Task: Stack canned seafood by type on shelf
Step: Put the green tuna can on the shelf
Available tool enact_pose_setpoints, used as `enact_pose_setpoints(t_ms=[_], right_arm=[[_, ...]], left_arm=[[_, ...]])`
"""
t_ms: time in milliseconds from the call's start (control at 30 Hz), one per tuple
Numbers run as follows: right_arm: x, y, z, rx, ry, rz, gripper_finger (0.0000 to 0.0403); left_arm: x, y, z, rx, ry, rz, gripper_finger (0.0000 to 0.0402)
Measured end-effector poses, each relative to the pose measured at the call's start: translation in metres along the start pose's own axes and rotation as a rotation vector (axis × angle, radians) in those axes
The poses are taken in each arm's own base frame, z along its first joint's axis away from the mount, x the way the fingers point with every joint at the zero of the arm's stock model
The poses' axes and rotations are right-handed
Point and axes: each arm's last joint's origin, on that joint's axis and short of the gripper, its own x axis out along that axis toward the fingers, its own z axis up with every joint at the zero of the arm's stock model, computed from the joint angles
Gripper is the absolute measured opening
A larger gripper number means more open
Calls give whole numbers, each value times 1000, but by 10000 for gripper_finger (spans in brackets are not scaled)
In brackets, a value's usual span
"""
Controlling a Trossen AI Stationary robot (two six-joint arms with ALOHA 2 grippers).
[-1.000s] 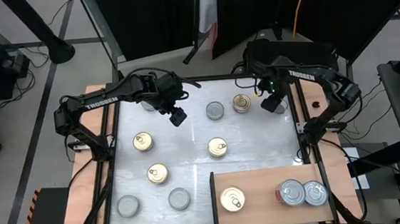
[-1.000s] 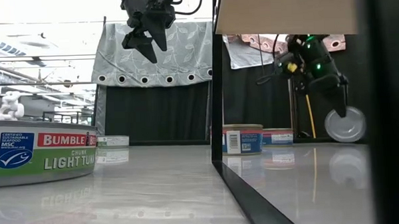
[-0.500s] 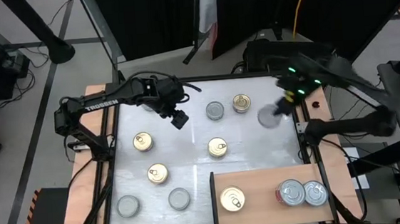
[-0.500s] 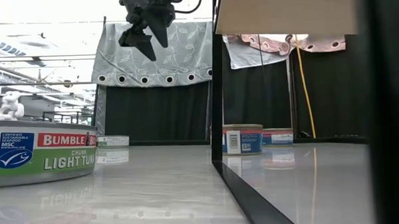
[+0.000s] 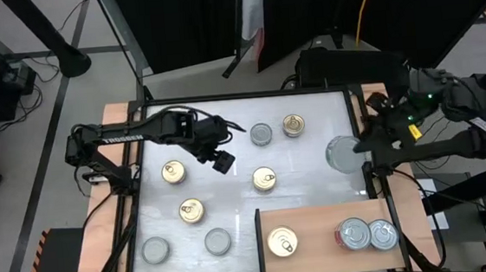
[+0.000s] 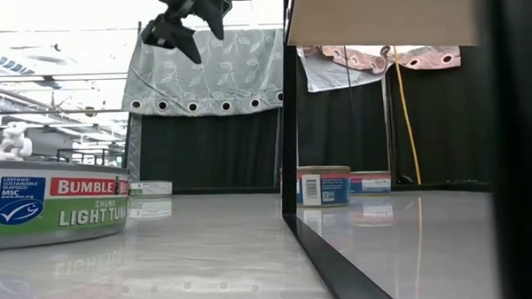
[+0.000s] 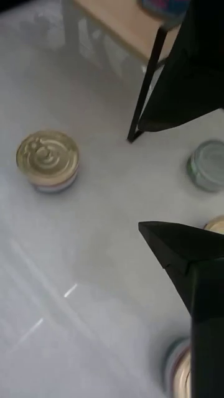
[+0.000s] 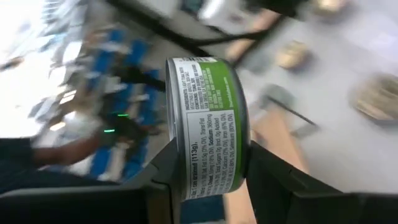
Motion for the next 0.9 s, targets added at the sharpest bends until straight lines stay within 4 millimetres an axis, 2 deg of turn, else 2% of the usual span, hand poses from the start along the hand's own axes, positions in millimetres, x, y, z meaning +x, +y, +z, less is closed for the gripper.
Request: enact_pose_setpoints(t_ms=[133,233,433,700,900], right_arm=[[32,7,20,-58,124,175,120],[59,2,20,-53,272,189,120],[111,-9,0,-35,533,86,120],[176,-23,-24,-35,729,-7,120],[210,-34,-40,-69,838,-31,121]], left_arm=[[-4,-9,-6,-7,-3,-24,248],[-7,-14,-9,-13,-4,-33,248],[-11,-18,-10,-5,-32,-37,248],[-11,-18,-9,44,-55,-18,248],[-11,-18,-9,56,-55,-18,248]])
